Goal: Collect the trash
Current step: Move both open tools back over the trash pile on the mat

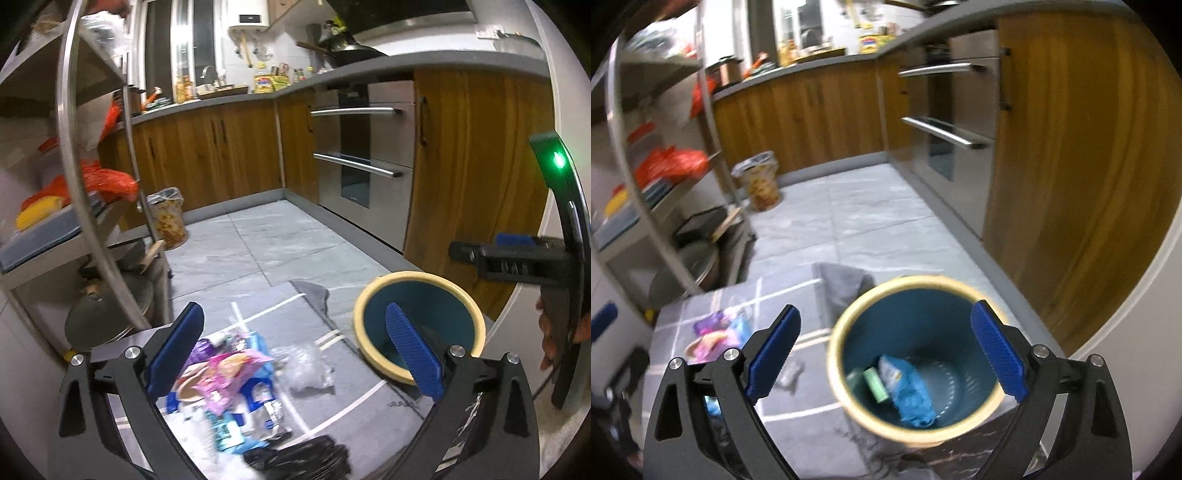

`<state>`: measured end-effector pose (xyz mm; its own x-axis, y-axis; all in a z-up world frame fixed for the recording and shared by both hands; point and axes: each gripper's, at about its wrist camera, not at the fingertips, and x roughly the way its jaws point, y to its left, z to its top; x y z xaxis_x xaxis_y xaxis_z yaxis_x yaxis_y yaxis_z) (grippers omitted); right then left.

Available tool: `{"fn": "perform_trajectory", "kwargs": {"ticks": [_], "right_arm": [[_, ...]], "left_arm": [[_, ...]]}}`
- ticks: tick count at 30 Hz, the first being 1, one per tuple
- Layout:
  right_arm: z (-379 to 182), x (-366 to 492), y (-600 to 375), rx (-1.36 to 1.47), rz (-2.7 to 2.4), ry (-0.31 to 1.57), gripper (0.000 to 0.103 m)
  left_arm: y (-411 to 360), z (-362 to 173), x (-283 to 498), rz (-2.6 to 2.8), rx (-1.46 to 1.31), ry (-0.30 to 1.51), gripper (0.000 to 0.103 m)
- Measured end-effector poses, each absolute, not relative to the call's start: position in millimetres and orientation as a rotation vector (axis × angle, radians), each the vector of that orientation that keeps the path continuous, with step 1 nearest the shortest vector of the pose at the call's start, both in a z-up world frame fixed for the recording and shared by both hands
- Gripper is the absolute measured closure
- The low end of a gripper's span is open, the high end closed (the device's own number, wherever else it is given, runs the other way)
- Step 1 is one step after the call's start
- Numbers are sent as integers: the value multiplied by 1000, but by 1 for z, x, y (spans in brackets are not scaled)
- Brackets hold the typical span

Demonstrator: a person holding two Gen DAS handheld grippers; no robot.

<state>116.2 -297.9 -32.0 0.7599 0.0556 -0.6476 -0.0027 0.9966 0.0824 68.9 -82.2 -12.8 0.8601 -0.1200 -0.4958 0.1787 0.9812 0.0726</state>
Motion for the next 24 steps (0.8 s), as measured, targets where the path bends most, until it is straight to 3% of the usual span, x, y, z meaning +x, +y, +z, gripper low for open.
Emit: {"fn": "perform_trajectory", "kwargs": {"ticks": [24], "right_arm": [[-116,63,-132,-24,451,1030,10]], "left_arm": [[47,-28,44,95,-6,599,6]]}}
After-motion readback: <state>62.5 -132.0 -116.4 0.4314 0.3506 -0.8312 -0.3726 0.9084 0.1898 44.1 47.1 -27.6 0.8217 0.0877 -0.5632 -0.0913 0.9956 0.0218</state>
